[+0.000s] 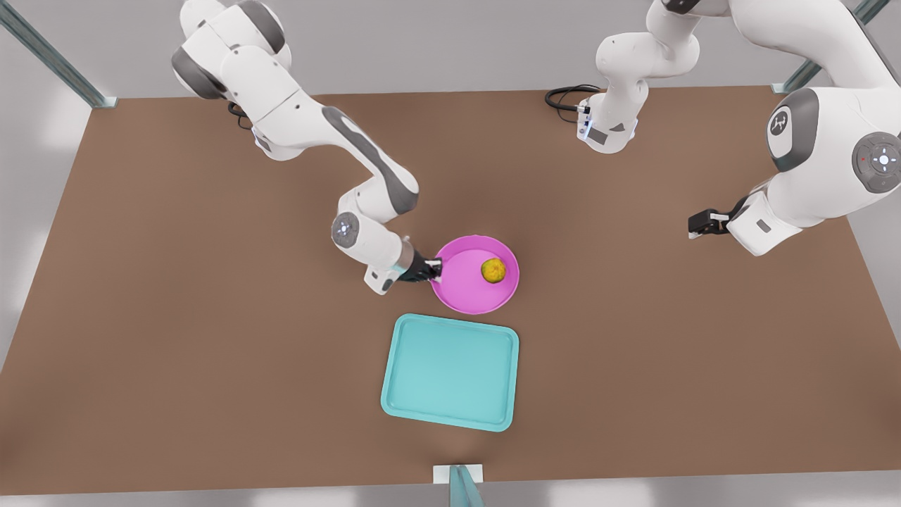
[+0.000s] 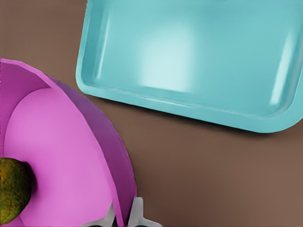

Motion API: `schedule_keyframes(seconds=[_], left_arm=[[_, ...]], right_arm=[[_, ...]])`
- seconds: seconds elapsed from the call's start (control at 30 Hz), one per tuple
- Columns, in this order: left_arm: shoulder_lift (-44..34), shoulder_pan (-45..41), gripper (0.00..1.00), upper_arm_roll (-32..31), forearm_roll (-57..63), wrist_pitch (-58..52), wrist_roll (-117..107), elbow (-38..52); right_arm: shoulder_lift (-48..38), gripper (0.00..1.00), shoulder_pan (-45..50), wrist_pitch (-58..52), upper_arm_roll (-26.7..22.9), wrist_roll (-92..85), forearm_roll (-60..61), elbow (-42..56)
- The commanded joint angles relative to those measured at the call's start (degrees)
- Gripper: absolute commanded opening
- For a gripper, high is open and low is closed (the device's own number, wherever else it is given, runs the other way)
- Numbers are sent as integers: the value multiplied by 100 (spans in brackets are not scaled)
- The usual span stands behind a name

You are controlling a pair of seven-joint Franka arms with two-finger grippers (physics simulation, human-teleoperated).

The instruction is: Place the orange on the plate with the left arm and the plate on the tray with the right arm

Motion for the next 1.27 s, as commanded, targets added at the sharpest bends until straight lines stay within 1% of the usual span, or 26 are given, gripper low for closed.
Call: schedule_keyframes(seconds=[0.0,0.07,0.13,0.23,0.3,0.37,0.53,0.57,0.7,0.73,0.77,0.8,0.83,0.87,0.9,0.93,0.97,1.03,1.07,1.23], left_arm=[[2,0,100,-1,3,-13,73,3],[2,0,100,-1,3,-13,73,3],[2,0,100,-1,3,-13,73,2],[2,0,100,-1,3,-13,73,-6],[2,0,100,-1,3,-4,73,-6],[2,0,100,-1,3,-4,73,-6],[2,0,100,-1,3,-13,73,3],[2,0,100,-1,3,-4,73,3],[20,0,100,-1,3,13,65,3],[20,0,100,-1,3,5,65,3],[20,0,100,-1,3,-4,65,3],[29,0,100,-1,3,-4,65,3],[20,0,100,-1,3,-57,56,3],[20,0,100,-1,3,-74,56,11],[29,0,100,-1,3,-74,56,11],[29,0,100,-1,3,-66,47,55],[55,0,100,-1,-6,-57,47,64],[213,0,100,-19,-6,-57,65,327],[319,9,100,-19,12,-171,73,539],[328,9,100,-1,12,-206,73,539]], right_arm=[[303,21,-19,55,-29,233,533,427],[637,21,-19,73,-275,233,638,867],[848,21,-116,196,-477,233,735,1025],[1120,21,-371,240,-486,233,893,1359],[1375,21,-415,240,-591,233,902,1649],[1771,21,-397,292,-609,224,911,2185],[1859,21,-353,407,-618,233,911,2256],[1859,100,-345,442,-618,224,920,2247],[1587,100,-257,407,-565,382,990,2133],[1253,100,-248,345,-504,549,981,1844],[630,100,-265,232,-416,531,964,1282],[-310,100,-511,-1005,-477,496,929,526],[-760,100,-1021,-3605,-924,461,360,602],[-708,100,-1021,-5479,-1286,312,-1572,1437],[-988,100,-1117,-6412,-1295,-293,-3394,1939],[-1471,100,-1188,-6765,-1321,-752,-3729,2106],[-1990,100,-1311,-6809,-1347,-752,-3826,2080],[-2413,100,-1443,-7046,-1347,-769,-3826,2054],[-2465,100,-1487,-7125,-1347,-778,-3818,2054],[-2509,100,-1549,-7222,-1347,-787,-3782,2054]])
